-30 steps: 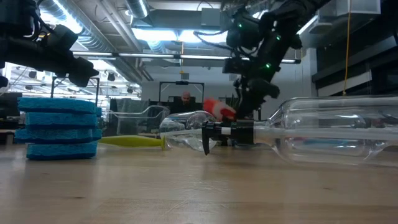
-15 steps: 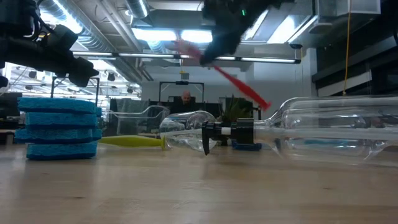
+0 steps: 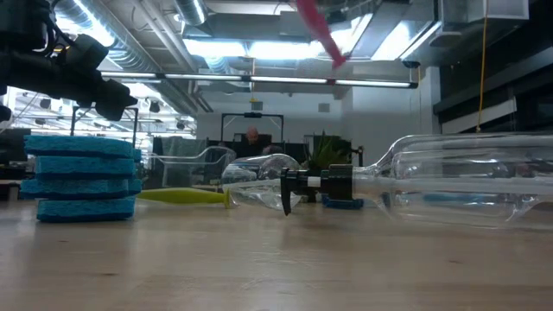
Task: Pick & Place Kitchen Sink Supplies
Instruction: Put the red dish brush into the bottom right transparent bin
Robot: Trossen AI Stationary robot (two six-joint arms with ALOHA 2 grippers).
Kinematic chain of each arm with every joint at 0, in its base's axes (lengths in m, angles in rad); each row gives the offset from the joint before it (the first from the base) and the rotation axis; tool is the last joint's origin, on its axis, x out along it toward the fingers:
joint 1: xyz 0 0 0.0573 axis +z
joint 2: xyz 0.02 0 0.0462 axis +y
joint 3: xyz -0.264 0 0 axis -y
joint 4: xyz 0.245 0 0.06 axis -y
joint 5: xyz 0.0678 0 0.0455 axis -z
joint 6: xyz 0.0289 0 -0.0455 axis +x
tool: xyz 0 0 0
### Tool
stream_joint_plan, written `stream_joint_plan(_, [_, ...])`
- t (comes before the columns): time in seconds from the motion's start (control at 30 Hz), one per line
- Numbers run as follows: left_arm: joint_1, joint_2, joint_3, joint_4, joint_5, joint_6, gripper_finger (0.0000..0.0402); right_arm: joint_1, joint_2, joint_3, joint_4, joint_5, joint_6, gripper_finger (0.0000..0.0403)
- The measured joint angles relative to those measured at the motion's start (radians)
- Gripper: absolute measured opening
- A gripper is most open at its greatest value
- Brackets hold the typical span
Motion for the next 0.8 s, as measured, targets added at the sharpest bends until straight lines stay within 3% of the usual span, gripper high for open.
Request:
stream_joint_plan(0.5, [0.000,0.000,0.000,0.000,0.000,0.000,0.0125,0.336,-0.020,0.013,-0.164,0.053,0.118,0.0069])
stream_joint_plan(0.8, [0.000,0.000,0.000,0.000,0.000,0.000,0.0125,0.548,-0.022,0.013,-0.231,0.232,0.209,0.0069])
